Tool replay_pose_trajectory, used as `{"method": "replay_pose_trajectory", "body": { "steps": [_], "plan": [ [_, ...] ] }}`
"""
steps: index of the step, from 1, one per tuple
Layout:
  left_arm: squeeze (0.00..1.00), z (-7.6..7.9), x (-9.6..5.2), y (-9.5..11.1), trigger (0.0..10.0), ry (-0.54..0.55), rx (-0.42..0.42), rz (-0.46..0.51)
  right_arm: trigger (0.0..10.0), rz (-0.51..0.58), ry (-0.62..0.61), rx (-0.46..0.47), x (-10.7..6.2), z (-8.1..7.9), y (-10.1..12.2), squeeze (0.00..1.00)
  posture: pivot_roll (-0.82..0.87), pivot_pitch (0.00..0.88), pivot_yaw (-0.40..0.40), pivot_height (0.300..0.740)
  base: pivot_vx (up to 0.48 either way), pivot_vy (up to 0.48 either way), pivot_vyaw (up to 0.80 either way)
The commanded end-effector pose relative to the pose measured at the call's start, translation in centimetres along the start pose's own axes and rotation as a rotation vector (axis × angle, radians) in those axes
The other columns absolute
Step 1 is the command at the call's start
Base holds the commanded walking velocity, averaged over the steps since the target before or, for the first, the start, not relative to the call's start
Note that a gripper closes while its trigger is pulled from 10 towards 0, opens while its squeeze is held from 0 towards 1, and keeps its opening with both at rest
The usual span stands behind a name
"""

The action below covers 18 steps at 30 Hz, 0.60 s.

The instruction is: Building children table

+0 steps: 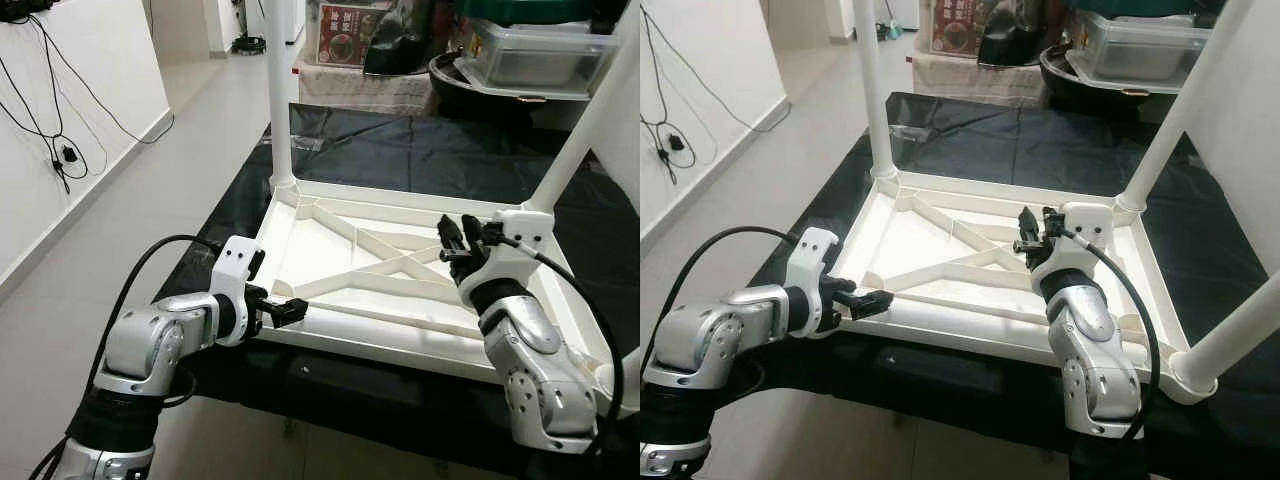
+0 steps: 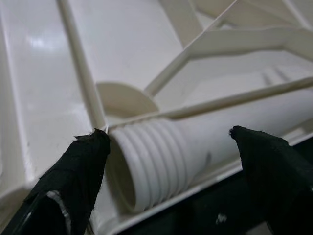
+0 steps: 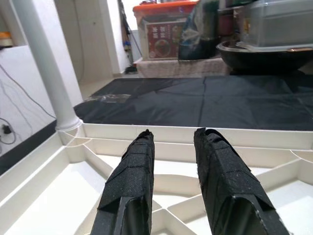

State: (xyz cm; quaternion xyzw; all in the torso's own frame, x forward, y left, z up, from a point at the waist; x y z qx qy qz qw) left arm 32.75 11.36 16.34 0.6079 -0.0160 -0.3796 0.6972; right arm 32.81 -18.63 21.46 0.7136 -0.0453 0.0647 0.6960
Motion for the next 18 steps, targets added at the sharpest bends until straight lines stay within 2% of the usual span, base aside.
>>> {"method": "replay_pose_trajectory", "body": {
  "steps": [1,8,11,18],
  "plan": [
    [0.00,-0.23,-0.19,-0.12,10.0,0.012,-0.001,-0.034,10.0,-0.010,-0.011,-0.005,-0.03,0.24,-0.23,0.00,0.19,0.087,-0.076,0.740,0.000,0.000,0.00],
    [0.00,-0.79,-0.34,-1.05,10.0,0.028,-0.010,-0.092,10.0,-0.006,-0.017,-0.005,-0.03,0.25,-0.19,0.00,0.19,0.082,-0.072,0.740,0.000,0.000,0.00],
    [0.00,-0.27,0.22,-1.02,10.0,-0.009,-0.057,-0.086,10.0,-0.003,-0.023,-0.007,-0.13,0.33,-0.14,0.00,0.19,0.083,-0.070,0.740,0.000,0.000,0.00],
    [0.00,0.20,0.64,-0.31,10.0,-0.021,-0.025,-0.084,10.0,0.002,-0.031,-0.010,-0.06,0.54,0.05,0.00,0.18,0.084,-0.069,0.740,0.000,0.000,0.00]
  ]
}}
Point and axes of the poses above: a point about 5 cm out from each wrist's last joint towards the gripper, its own x axis pointing out of the wrist towards the gripper, its own y axis along the axis of the wrist's last joint, z = x × y, the point moved 3 cm from there along x, pointing out of the wrist towards the gripper, and after that the axes turned 4 degrees about -x, right-handed, at the moved point
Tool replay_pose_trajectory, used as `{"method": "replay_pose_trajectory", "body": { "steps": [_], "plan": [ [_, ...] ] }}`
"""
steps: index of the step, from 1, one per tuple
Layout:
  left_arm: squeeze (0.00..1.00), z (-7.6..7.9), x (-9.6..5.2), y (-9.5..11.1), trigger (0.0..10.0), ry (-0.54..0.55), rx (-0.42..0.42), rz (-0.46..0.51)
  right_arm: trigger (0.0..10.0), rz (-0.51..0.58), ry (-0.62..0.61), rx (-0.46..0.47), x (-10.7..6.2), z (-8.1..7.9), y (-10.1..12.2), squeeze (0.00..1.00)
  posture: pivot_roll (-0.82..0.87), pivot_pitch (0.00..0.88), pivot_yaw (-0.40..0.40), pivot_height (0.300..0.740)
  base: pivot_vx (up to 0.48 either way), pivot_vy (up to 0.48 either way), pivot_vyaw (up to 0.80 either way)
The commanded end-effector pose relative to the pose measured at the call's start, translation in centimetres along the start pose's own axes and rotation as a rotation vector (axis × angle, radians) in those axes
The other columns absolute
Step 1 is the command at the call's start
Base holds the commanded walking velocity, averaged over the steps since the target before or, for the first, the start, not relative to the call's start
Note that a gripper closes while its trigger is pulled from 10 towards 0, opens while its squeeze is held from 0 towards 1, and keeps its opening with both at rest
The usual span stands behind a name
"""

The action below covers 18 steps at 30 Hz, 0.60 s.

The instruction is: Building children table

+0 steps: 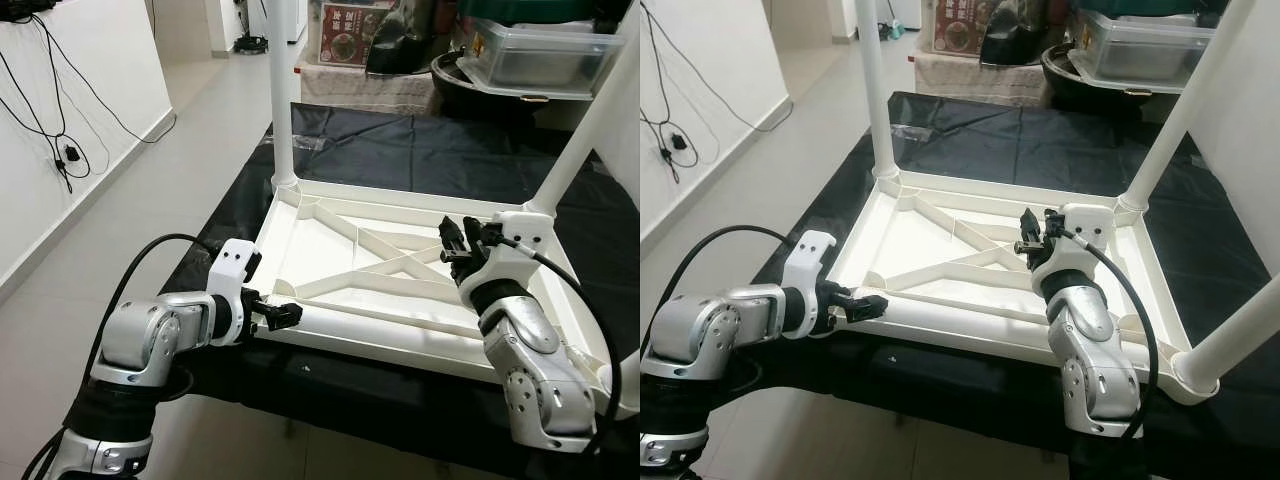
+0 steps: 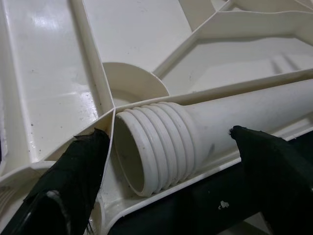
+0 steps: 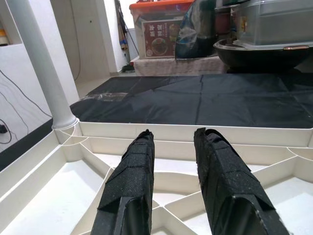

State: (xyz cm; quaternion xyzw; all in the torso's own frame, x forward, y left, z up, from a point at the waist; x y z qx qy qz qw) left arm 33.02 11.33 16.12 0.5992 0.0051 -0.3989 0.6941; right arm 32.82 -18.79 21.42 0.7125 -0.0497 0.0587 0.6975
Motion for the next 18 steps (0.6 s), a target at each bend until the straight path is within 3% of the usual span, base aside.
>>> {"method": "replay_pose_trajectory", "body": {
  "steps": [1,10,18],
  "plan": [
    [0.00,0.5,0.4,0.0,10.0,-0.024,0.007,-0.029,10.0,0.006,-0.018,-0.005,0.0,0.4,0.1,0.00,0.19,0.088,-0.065,0.740,0.000,0.000,0.00],
    [0.00,0.6,0.7,-0.1,10.0,-0.029,0.002,-0.043,10.0,0.008,-0.021,-0.001,0.0,0.3,0.1,0.00,0.18,0.093,-0.061,0.740,0.000,0.000,0.00],
    [0.00,1.2,0.6,-1.8,10.0,-0.050,-0.016,-0.101,10.0,0.005,-0.032,-0.005,-0.1,0.6,0.1,0.00,0.19,0.110,-0.057,0.740,0.000,0.000,0.00]
  ]
}}
Point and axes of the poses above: a point about 5 cm out from each wrist's last joint towards the gripper, its own x axis pointing out of the wrist towards the gripper, its own y axis along the axis of the wrist's last joint, z = x × y, the point moved 3 cm from there along x, pointing out of the wrist towards the gripper, and after that the axes turned 4 degrees about -x, right-handed, at the moved point
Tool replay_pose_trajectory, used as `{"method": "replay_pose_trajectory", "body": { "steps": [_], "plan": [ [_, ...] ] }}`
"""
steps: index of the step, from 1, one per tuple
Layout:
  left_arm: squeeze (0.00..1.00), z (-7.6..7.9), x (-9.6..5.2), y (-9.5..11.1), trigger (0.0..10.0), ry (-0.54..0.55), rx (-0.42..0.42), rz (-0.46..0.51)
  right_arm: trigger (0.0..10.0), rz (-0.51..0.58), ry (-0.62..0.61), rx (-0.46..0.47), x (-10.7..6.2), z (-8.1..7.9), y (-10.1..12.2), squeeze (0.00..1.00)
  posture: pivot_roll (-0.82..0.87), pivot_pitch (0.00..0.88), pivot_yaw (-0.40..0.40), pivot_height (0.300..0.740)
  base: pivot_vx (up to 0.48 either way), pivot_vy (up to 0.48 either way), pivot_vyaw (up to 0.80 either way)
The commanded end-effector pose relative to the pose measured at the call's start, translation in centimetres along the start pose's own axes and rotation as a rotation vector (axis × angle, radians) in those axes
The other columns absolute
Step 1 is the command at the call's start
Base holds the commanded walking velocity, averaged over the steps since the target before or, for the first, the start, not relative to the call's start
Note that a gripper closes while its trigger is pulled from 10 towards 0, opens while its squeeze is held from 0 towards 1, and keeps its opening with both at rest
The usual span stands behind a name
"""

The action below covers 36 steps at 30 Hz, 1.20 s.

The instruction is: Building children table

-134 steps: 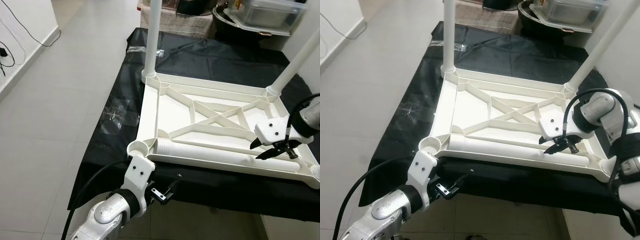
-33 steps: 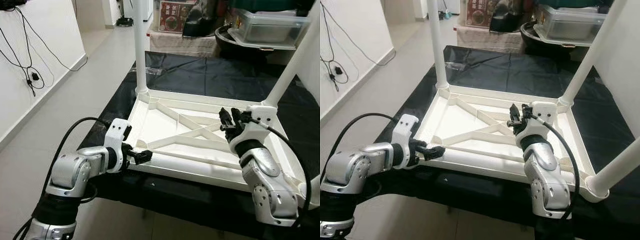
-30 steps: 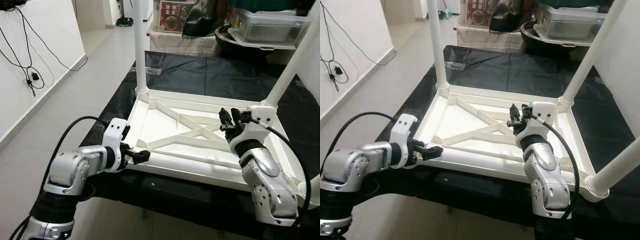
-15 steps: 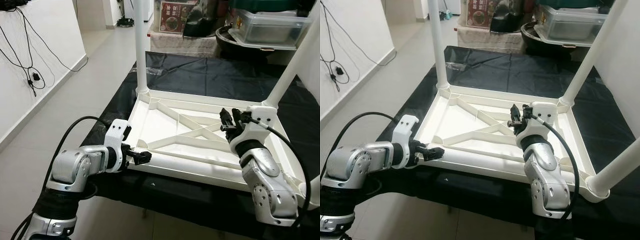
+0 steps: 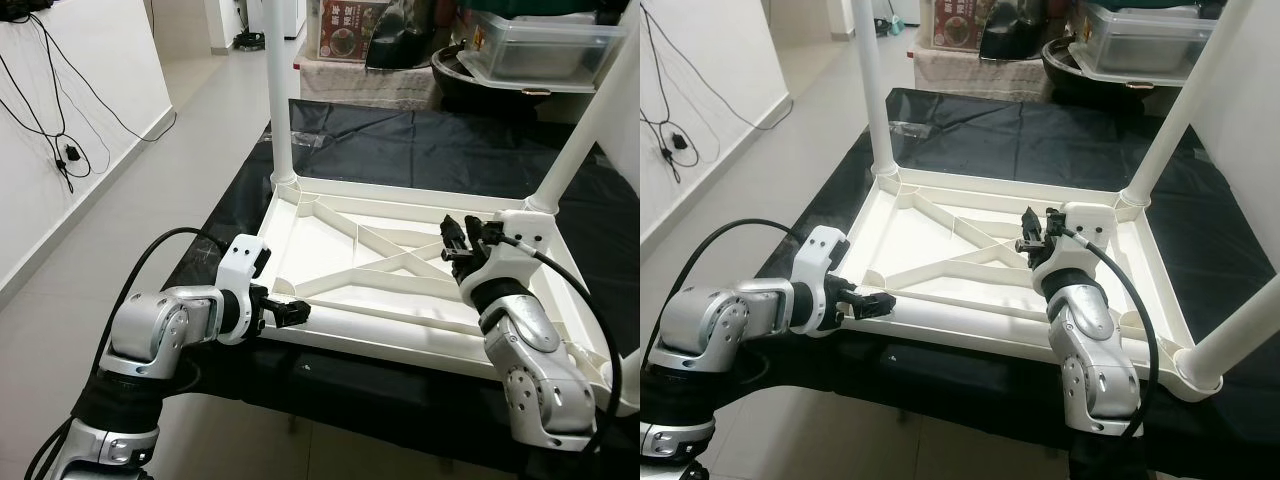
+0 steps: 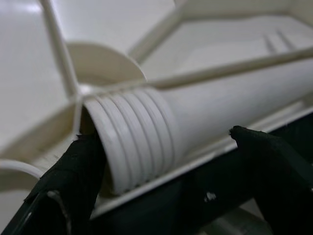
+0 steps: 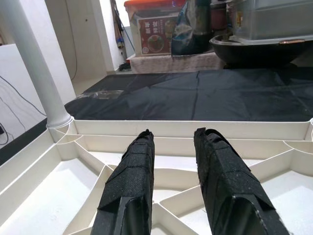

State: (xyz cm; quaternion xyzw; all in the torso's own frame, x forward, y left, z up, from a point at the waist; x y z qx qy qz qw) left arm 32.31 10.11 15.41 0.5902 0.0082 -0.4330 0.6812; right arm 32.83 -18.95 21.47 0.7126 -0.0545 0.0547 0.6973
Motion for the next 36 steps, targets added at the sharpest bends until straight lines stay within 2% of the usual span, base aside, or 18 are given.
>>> {"method": "replay_pose_trajectory", "body": {
  "steps": [1,6,13,16,17,18,19,21,25,28,30,36],
  "plan": [
    [0.00,0.3,0.1,-1.1,10.0,-0.015,-0.023,-0.052,10.0,0.004,-0.021,-0.004,0.0,0.5,0.1,0.00,0.19,0.110,-0.058,0.740,0.000,0.000,0.00],
    [0.00,0.5,0.2,-1.1,10.0,-0.038,-0.037,-0.055,10.0,0.010,-0.024,-0.001,0.0,0.4,0.2,0.00,0.19,0.113,-0.054,0.740,0.000,0.000,0.00],
    [0.00,1.1,0.0,-0.2,10.0,-0.130,-0.078,0.004,10.0,0.018,-0.028,0.000,0.2,0.5,0.4,0.00,0.19,0.114,-0.055,0.740,0.000,0.000,0.00],
    [0.00,1.4,-0.9,0.4,10.0,-0.226,-0.101,0.025,10.0,0.021,-0.030,-0.001,0.2,0.6,0.5,0.00,0.19,0.114,-0.057,0.740,0.000,0.000,0.00],
    [0.00,1.4,-0.9,0.4,10.0,-0.226,-0.101,0.025,10.0,0.021,-0.030,-0.001,0.2,0.6,0.5,0.00,0.19,0.114,-0.057,0.740,0.000,0.000,0.00],
    [0.00,1.5,-1.7,0.5,10.0,-0.284,-0.106,0.020,10.0,0.022,-0.027,0.000,0.2,0.5,0.6,0.00,0.20,0.113,-0.061,0.740,0.000,0.000,0.00],
    [0.00,1.5,-1.7,0.5,10.0,-0.284,-0.106,0.020,10.0,0.022,-0.027,0.000,0.2,0.5,0.6,0.00,0.20,0.113,-0.061,0.740,0.000,0.000,0.00],
    [0.00,1.4,-2.7,0.2,10.0,-0.347,-0.100,0.007,10.0,0.023,-0.022,0.002,0.3,0.3,0.6,0.00,0.20,0.111,-0.062,0.740,0.000,0.000,0.00],
    [0.00,0.7,-3.9,-0.6,10.0,-0.406,-0.123,-0.021,10.0,0.025,-0.012,0.008,0.5,-0.1,0.6,0.00,0.19,0.106,-0.064,0.740,0.000,0.000,0.00],
    [0.00,0.6,-4.0,-0.7,10.0,-0.416,-0.129,-0.026,10.0,0.025,-0.011,0.008,0.5,-0.2,0.6,0.00,0.19,0.106,-0.064,0.740,0.000,0.000,0.00],
    [0.00,0.1,-4.8,-1.6,10.0,-0.472,-0.163,-0.042,10.0,0.028,-0.009,0.007,0.5,-0.2,0.7,0.00,0.19,0.098,-0.065,0.740,0.000,0.000,0.00],
    [0.00,-0.5,-5.4,-2.5,10.0,-0.536,-0.195,-0.061,10.0,0.032,-0.008,0.004,0.4,-0.2,0.9,0.00,0.18,0.090,-0.064,0.740,0.000,0.000,0.00]
  ]
}}
Point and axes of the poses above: a point about 5 cm out from each wrist's last joint towards the gripper, its own x axis pointing out of the wrist towards the gripper, its own y axis along the axis of the wrist's last joint, z = x × y, the point moved 3 cm from there along x, pointing out of the wrist towards the gripper, and after that the axes turned 4 degrees about -x, right-handed, at the moved point
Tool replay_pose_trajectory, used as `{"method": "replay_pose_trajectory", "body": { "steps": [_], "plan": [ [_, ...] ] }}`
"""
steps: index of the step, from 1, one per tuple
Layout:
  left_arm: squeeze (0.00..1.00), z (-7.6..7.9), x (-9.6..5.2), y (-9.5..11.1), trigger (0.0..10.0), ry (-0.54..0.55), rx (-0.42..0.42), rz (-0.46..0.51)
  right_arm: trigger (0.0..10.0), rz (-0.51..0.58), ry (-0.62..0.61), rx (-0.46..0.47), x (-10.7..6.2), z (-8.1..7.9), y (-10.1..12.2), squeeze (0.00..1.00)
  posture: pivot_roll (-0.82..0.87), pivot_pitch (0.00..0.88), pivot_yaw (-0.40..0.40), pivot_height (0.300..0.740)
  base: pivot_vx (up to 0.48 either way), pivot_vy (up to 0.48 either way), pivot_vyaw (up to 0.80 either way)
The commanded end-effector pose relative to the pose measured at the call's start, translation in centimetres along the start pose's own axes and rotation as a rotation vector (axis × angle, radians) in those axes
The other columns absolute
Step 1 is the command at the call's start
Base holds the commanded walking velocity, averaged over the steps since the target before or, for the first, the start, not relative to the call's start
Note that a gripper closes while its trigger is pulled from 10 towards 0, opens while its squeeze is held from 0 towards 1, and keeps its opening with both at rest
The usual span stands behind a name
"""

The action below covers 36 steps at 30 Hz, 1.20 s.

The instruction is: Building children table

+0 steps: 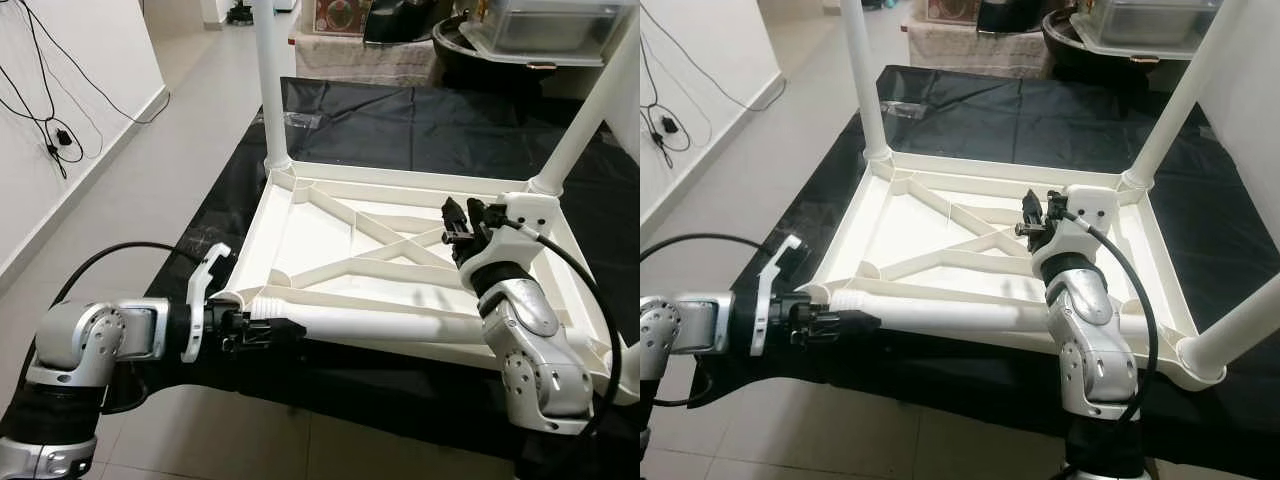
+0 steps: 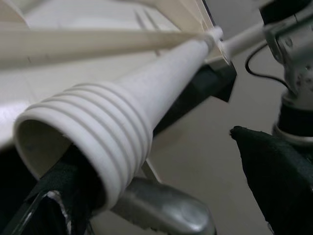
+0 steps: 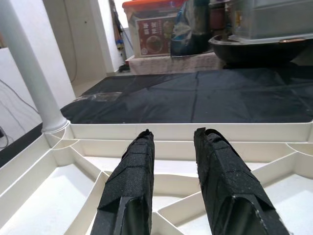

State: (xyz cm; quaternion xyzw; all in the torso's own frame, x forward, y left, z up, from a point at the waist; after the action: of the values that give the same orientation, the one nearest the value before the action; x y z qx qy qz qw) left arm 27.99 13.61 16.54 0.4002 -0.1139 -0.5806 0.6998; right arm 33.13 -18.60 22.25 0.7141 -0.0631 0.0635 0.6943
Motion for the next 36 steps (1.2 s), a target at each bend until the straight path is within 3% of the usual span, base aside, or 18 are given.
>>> {"method": "replay_pose_trajectory", "body": {
  "steps": [1,2,3,4,14,23,31,36],
  "plan": [
    [0.00,-0.2,-0.2,-0.5,10.0,-0.024,-0.023,-0.013,10.0,0.008,-0.008,-0.002,0.0,0.2,0.2,0.00,0.18,0.090,-0.064,0.740,0.000,0.000,0.00],
    [0.00,-0.7,-0.3,-0.7,8.5,-0.014,-0.028,-0.019,10.0,0.010,-0.007,-0.004,0.0,0.2,0.3,0.00,0.18,0.086,-0.065,0.740,0.000,0.000,0.00],
    [0.00,-0.7,-0.3,-0.7,8.5,-0.014,-0.028,-0.019,10.0,0.010,-0.007,-0.004,0.0,0.2,0.3,0.00,0.18,0.086,-0.065,0.740,0.000,0.000,0.00],
    [0.00,-1.1,-0.3,-0.8,0.0,-0.002,-0.035,-0.019,10.0,0.012,-0.006,-0.006,0.0,0.2,0.4,0.00,0.18,0.086,-0.065,0.740,0.000,0.000,0.00],
    [0.00,-2.5,-0.3,-0.9,0.0,0.048,-0.051,0.010,10.0,0.022,-0.031,-0.023,0.0,1.0,0.8,0.00,0.16,0.089,-0.063,0.740,0.000,0.000,0.00],
    [0.00,-2.8,-0.3,-0.8,0.0,0.036,-0.048,0.037,10.0,0.023,-0.039,-0.033,0.0,1.3,0.9,0.00,0.16,0.089,-0.066,0.740,0.000,0.000,0.00],
    [0.00,-2.7,-0.1,-0.5,0.0,0.018,-0.034,0.068,10.0,0.025,-0.036,-0.034,0.0,1.3,1.0,0.00,0.15,0.086,-0.071,0.740,0.000,0.000,0.00],
    [0.00,-1.2,0.6,1.6,0.0,-0.040,0.049,0.184,10.0,0.030,-0.041,0.044,0.2,1.2,1.1,0.00,0.15,0.071,-0.079,0.740,0.000,0.000,0.00]
  ]
}}
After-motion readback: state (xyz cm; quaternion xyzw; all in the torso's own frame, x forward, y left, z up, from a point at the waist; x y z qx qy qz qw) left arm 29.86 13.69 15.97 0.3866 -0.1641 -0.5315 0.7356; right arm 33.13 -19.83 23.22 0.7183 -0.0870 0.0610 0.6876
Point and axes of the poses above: a point about 5 cm out from each wrist's last joint towards the gripper, its own x axis pointing out of the wrist towards the gripper, its own y axis along the axis of the wrist's last joint, z = x × y, the point moved 3 cm from there along x, pointing out of the wrist towards the gripper, and after that the axes turned 4 degrees about -x, right-handed, at the moved point
